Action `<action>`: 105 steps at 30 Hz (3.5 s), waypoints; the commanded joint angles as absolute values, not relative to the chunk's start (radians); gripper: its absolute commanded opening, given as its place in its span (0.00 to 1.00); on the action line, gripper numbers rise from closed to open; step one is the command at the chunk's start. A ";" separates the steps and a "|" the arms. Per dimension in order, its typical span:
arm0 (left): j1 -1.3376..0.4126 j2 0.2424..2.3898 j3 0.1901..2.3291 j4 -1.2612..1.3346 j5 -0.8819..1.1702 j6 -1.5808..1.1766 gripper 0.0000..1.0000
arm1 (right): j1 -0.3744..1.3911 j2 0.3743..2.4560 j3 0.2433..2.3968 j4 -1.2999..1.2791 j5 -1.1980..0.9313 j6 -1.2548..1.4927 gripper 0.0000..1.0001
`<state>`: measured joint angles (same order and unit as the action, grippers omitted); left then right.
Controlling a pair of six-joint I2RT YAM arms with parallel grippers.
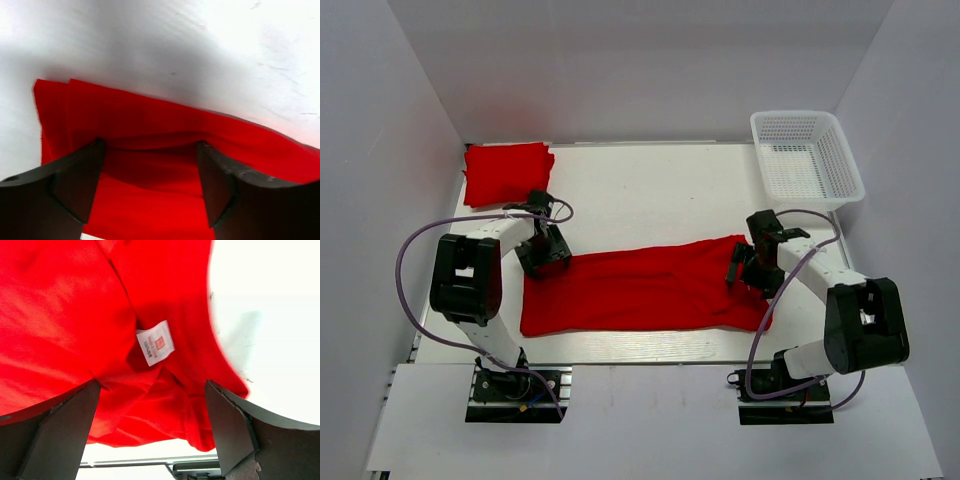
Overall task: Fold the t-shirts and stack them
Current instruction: Fold the other side of the tshirt into a rectangle, then rotate the tshirt 90 degrees
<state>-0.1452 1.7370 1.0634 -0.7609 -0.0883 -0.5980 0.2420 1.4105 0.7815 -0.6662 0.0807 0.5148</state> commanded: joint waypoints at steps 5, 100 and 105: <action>-0.144 1.623 1.170 -0.854 -0.172 -0.595 1.00 | 0.241 1.362 1.005 -0.687 0.043 0.400 0.90; -0.288 1.674 1.207 -0.850 0.296 -0.295 1.00 | 0.407 2.286 1.965 -0.483 -0.256 0.232 0.90; -0.379 1.603 1.123 -0.816 0.296 -0.308 1.00 | 0.410 1.904 1.579 -0.336 -0.236 0.250 0.90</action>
